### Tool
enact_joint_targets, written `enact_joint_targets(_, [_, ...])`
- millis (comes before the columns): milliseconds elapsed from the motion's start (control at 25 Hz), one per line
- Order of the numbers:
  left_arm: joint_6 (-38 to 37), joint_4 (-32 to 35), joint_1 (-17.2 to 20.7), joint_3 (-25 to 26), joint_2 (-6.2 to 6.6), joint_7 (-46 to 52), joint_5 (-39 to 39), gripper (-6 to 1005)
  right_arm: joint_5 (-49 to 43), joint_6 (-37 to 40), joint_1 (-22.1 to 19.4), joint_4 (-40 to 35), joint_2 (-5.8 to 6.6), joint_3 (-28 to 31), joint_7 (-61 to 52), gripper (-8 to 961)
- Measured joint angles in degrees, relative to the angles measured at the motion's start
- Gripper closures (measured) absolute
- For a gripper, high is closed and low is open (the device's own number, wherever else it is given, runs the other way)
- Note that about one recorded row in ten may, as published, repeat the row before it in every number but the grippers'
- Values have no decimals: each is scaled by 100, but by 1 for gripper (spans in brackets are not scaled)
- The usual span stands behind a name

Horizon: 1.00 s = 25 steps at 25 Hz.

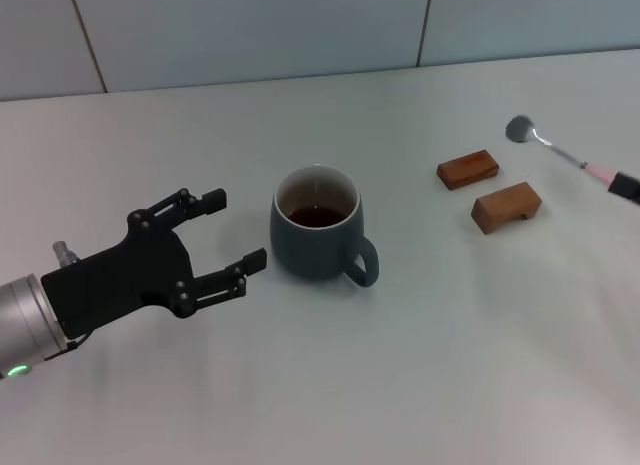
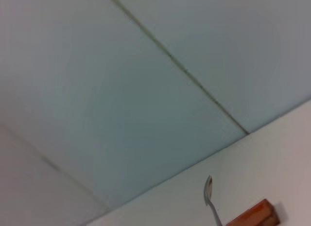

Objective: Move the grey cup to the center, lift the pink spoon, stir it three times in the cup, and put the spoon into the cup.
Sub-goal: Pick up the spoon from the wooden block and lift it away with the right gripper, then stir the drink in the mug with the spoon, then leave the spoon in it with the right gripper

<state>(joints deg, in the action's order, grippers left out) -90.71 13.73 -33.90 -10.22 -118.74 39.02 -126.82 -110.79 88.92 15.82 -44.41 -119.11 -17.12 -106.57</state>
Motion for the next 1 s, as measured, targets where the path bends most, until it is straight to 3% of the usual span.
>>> enact_joint_targets(40, [-5,1,2,1,0,0,0,159,-122,248,-11,-721,-6,-209,-490,827])
enact_joint_targets(80, [-9,4,3,3,0,0,0,159,-122,248,-11,-721,-6,-209,-490,827])
enact_joint_targets(200, [-10,-10,10,3,0,-19,0,159,-328,588,8,-1753,-7,-464,-1143,828])
enact_joint_targets(240, [-10,-18,13,3,0,-38,0,159,-428,883,46,-2423,4,-549,-1532,828])
enact_joint_targets(360, [-10,-30,15,2,-1,-68,0,159,-536,1199,92,-3094,23,-583,-1883,828])
enact_joint_targets(560, [-9,-37,-33,2,-8,-69,0,159,-1010,2090,510,-4697,220,-652,-2760,827])
enact_joint_targets(840, [-8,-37,-103,-13,-9,-46,0,159,-1284,2987,1618,-5355,670,-1238,-3792,828])
enact_joint_targets(1000, [-7,-37,-105,-16,-9,-35,0,159,-1343,3059,1923,-5275,730,-1573,-4047,828])
